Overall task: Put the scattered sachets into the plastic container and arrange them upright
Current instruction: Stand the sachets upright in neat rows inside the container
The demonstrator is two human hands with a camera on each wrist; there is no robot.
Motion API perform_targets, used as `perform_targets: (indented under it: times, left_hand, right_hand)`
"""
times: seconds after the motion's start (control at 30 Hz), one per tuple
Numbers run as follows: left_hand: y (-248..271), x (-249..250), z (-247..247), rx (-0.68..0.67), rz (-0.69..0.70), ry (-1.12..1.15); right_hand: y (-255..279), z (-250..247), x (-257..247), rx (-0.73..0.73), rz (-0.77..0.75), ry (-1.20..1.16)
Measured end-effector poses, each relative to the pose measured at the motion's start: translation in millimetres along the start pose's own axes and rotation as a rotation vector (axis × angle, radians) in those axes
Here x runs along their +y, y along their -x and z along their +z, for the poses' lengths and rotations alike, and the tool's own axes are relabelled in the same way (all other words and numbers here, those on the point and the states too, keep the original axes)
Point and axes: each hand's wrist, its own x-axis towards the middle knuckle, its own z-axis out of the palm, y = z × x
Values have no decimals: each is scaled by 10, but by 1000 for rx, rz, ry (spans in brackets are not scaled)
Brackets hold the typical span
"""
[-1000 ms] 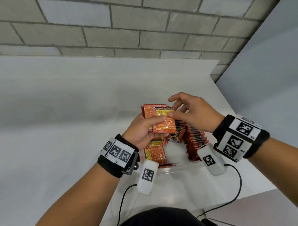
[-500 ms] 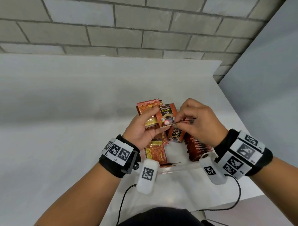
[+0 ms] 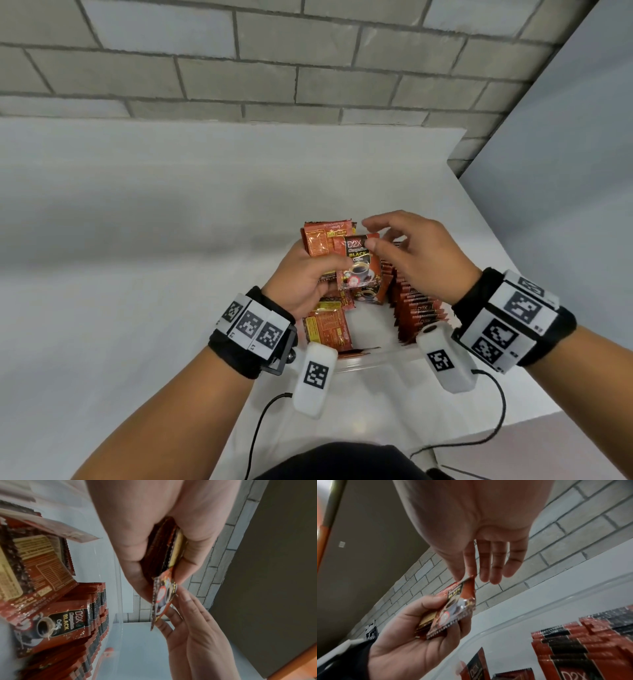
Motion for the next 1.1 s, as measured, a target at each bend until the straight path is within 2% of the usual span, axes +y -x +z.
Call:
perform_targets:
  times: [0.17,0.27,0.33,0.43,0.53,0.73,0.97,1.1]
  left_hand:
    - [7,-6,13,16,-4,-72]
    - [7,-8,-15,39,-21,-99]
    - [-9,-2,-54,108,-10,-119]
    - [-39,11,-123,211,-5,-67]
    - [-47,13,-141,225,-15,-51]
    - [-43,4,-119,213,-33,-40]
    - [-24,22,-118,200,-39,-27]
    - [-21,24,-118,206,-49,-25]
  right_hand:
    - [-95,-90,-17,-203,90,-55]
    - [-113,-133,33,-250,120,-63]
    - [-120,-160,80,-253,166,-50]
    - [-140,-169,211,-246,246,38]
    - [-168,-103,329,-341,299,212]
    - [-183,115,368,-553,232,451]
    - [-244,247,387,-647,166,640]
    - [-268,270,382,-662,159,669]
